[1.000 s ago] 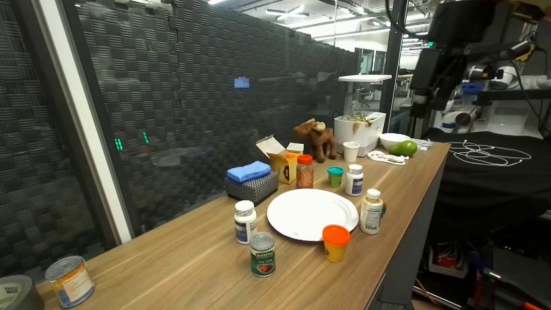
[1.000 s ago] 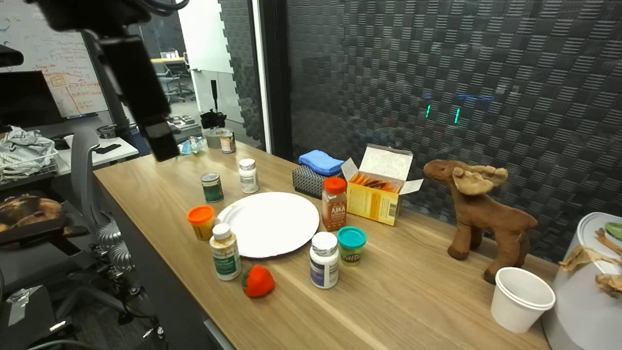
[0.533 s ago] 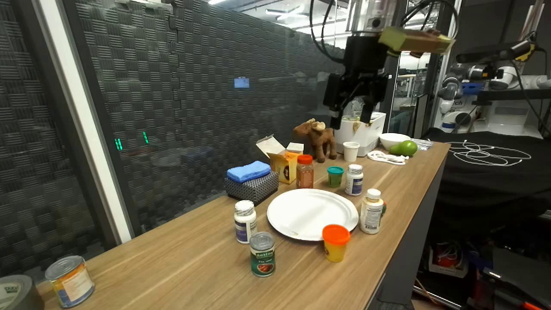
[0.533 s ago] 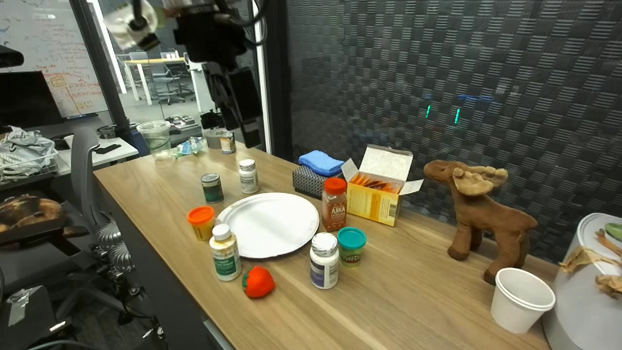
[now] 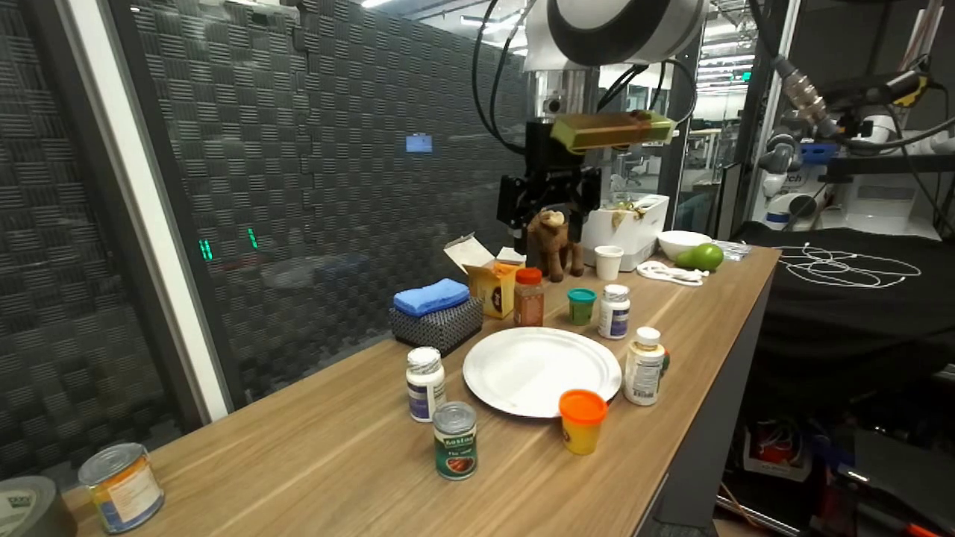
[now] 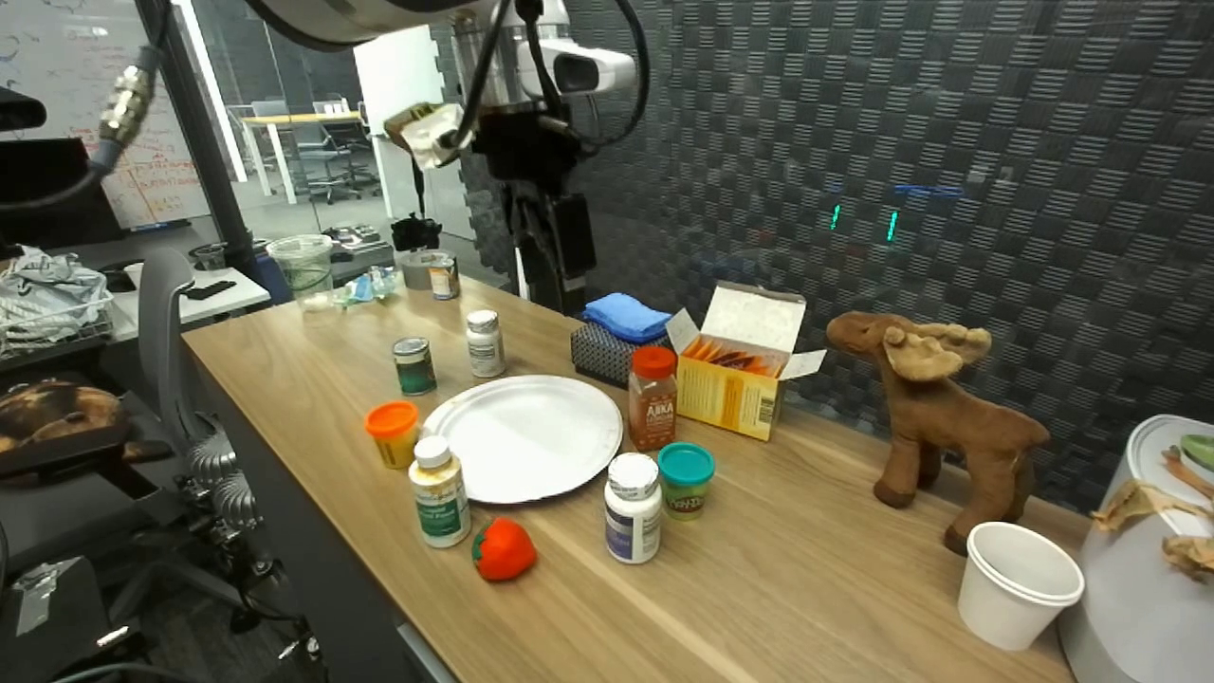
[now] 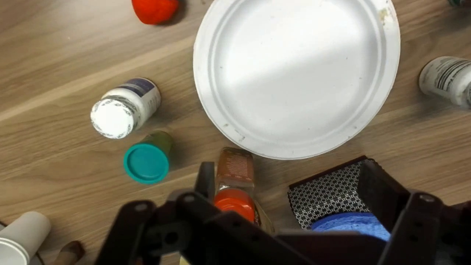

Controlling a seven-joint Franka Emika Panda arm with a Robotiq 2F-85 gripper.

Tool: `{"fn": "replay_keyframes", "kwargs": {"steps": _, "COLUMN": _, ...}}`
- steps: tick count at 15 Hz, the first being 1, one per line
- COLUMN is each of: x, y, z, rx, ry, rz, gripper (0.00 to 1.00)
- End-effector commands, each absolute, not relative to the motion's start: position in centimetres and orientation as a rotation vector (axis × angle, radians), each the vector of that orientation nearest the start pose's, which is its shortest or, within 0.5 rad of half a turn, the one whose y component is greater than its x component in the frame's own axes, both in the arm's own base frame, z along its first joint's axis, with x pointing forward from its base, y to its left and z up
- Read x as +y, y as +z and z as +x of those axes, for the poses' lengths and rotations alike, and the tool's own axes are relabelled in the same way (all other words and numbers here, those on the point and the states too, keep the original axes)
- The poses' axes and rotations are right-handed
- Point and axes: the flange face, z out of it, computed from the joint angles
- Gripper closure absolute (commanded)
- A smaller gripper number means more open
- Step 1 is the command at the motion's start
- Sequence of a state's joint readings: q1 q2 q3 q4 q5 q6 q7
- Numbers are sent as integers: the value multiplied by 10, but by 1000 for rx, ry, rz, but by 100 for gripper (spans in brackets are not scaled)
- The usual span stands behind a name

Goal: Pick up the bottles and small containers from the table and put them on the white plate.

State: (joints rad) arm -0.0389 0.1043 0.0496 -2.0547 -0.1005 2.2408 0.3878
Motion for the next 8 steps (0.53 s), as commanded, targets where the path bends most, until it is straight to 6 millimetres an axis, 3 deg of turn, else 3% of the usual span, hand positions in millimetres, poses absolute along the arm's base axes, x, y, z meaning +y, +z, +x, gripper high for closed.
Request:
{"fn": "replay_keyframes", "kwargs": {"steps": 1, "x": 0, "y": 392, "z": 609, "rx": 579, "ry": -150, "rz": -3189, "gripper": 0}}
{"fn": "replay_keyframes", "kwargs": {"steps": 8, "x": -23, "y": 368, "z": 635, "rx": 681, "ry": -91, "rz": -3205, "gripper": 0}}
